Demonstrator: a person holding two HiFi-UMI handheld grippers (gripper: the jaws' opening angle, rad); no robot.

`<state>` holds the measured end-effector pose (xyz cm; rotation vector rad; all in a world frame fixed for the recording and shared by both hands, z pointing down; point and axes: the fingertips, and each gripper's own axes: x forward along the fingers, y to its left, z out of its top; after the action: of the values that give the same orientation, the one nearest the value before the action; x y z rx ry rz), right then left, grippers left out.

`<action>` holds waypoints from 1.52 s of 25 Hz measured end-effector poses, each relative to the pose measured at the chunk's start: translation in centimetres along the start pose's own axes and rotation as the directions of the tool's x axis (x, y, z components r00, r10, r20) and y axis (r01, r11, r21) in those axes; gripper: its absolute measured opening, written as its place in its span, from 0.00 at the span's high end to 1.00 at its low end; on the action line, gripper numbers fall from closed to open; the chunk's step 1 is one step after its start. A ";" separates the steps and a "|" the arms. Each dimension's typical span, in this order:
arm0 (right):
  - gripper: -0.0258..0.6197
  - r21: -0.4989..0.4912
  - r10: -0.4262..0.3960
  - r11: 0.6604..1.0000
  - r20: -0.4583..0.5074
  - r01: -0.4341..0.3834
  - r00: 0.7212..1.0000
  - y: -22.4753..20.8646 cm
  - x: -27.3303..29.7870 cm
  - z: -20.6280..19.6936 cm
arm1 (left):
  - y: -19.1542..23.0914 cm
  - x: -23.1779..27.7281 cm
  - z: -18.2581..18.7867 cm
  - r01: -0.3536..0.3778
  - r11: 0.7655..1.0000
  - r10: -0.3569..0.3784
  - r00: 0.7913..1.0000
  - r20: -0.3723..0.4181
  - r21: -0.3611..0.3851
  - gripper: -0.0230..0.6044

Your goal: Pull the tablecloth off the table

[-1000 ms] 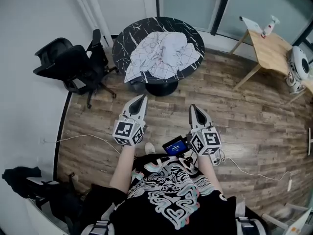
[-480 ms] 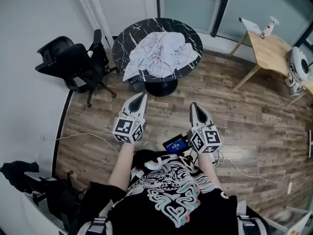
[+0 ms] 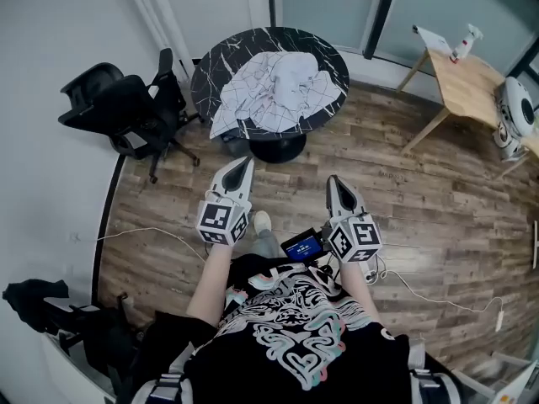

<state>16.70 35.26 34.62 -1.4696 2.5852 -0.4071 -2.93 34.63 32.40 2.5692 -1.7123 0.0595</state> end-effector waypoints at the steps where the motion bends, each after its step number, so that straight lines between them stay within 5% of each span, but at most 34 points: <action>1: 0.94 0.000 -0.002 1.000 -0.002 0.002 1.000 -0.1 0.3 -0.1 | 0.3 0.3 -0.1 -0.005 1.000 0.005 1.000 -0.003 0.004 0.93; 9: 0.94 0.008 -0.006 1.000 -0.031 0.006 0.999 -1.8 5.3 -1.0 | 3.6 4.2 -1.0 -0.028 1.000 0.028 1.000 0.001 0.015 0.93; 20: 0.94 -0.011 -0.014 1.000 -0.106 0.013 0.994 -4.6 18.9 -2.4 | 13.0 15.1 -1.7 -0.022 0.999 0.023 0.999 -0.040 0.037 0.93; 38: 0.94 -0.050 -0.184 0.983 -0.243 0.178 0.952 -10.9 33.0 -4.6 | 22.8 28.7 -4.7 0.048 0.999 -0.046 0.992 -0.115 0.016 0.93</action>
<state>7.53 2.43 42.69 -1.7780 2.6557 -0.6156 -12.95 -0.28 39.35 2.5630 -1.6193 0.2181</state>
